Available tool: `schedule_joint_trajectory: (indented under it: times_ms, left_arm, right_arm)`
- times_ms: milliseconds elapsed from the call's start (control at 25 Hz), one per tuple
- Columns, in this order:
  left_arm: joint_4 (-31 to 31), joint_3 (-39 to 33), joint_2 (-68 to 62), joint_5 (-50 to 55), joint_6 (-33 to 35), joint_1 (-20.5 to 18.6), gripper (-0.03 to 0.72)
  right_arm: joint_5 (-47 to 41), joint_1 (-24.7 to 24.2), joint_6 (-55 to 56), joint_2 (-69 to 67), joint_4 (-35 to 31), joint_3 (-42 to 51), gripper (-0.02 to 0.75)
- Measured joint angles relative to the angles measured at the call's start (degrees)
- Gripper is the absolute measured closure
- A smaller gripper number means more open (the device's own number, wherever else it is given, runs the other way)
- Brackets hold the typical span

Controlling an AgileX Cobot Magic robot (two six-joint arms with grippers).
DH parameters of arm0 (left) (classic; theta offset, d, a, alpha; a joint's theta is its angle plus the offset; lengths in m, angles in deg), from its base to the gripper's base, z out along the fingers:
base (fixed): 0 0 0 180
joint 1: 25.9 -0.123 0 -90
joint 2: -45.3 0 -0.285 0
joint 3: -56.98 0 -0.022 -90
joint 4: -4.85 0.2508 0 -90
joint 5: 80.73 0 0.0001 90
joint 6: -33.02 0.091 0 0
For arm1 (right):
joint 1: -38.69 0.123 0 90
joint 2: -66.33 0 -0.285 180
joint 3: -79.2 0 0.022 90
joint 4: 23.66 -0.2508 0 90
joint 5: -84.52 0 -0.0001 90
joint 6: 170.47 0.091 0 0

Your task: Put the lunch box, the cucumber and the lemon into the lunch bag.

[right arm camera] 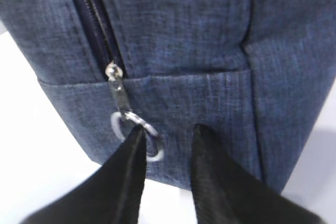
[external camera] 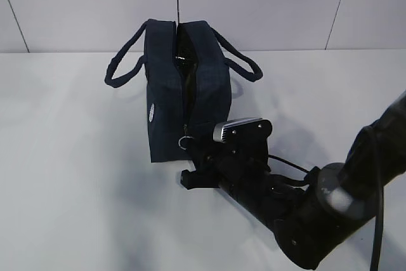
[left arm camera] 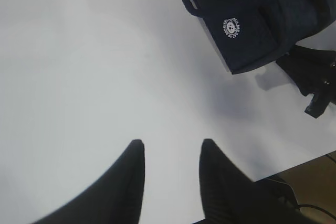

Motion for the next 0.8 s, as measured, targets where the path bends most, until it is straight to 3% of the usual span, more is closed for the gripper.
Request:
schedule_joint_trajectory:
  times_ms: [800]
  left_arm:
    - [0.00,0.00,0.00,0.00,0.00,0.00,0.452]
  right_arm:
    - [0.00,0.00,0.09,0.00,7.55,0.00,0.513]
